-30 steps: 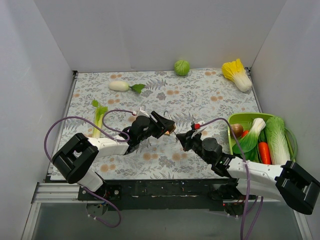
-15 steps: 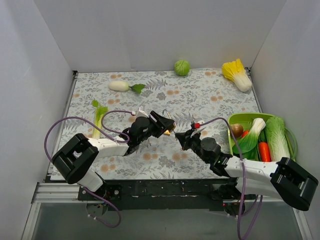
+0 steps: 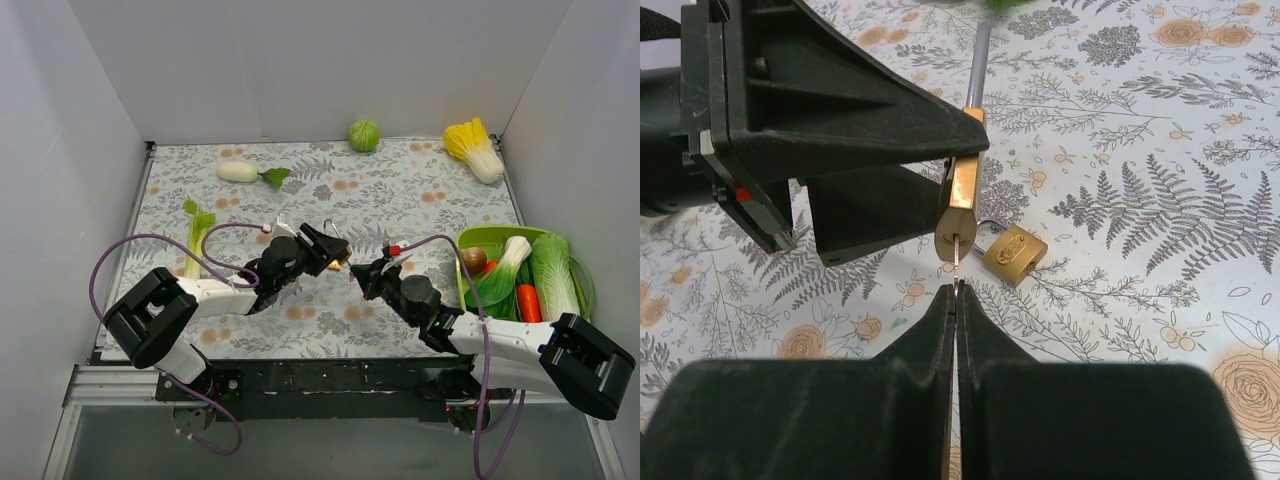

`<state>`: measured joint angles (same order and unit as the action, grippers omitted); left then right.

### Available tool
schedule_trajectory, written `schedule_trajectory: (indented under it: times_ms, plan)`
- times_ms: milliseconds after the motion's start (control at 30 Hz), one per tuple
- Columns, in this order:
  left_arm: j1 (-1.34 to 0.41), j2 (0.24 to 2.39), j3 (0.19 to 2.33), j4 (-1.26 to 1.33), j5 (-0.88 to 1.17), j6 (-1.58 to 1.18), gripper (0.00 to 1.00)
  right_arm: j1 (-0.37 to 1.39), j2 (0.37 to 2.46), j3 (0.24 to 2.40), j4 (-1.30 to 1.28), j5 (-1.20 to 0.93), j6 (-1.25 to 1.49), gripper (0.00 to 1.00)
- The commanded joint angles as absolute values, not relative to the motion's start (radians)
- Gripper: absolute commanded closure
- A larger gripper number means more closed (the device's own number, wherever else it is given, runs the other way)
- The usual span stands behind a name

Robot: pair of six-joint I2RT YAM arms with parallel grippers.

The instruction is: Unlock with the key

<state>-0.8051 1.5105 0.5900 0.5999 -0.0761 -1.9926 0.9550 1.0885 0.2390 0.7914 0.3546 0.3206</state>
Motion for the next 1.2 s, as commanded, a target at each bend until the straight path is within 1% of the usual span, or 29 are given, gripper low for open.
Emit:
schedule_trajectory:
  times_ms: [0,433,667,800,833,1033,1100,1167]
  plan:
    - [-0.867,1.442,0.581,0.719,0.04,-2.43,1.0,0.934,1.086,0.288,0.914,0.413,0.334,0.99]
    - [-0.896,1.457,0.583,0.805,0.057,-2.434,1.0,0.904,1.092,0.279,0.925,0.393,0.36,0.99]
    - [-0.896,1.437,0.561,0.749,0.012,-2.424,1.0,0.9,1.063,0.328,0.786,0.362,0.327,0.99]
    - [-0.896,1.433,0.566,0.733,0.012,-2.421,1.0,0.9,1.061,0.342,0.707,0.345,0.302,0.92]
    - [-0.896,1.433,0.569,0.729,-0.017,-2.419,1.0,0.9,1.066,0.341,0.7,0.331,0.302,0.88]
    - [-0.894,1.433,0.583,0.707,-0.034,-2.414,1.0,0.902,1.088,0.347,0.675,0.295,0.301,0.75]
    - [-0.894,1.427,0.583,0.703,-0.043,-2.414,1.0,0.9,1.091,0.359,0.661,0.296,0.296,0.74]
    - [-0.894,1.424,0.583,0.703,-0.048,-2.411,1.0,0.9,1.097,0.365,0.646,0.296,0.296,0.7]
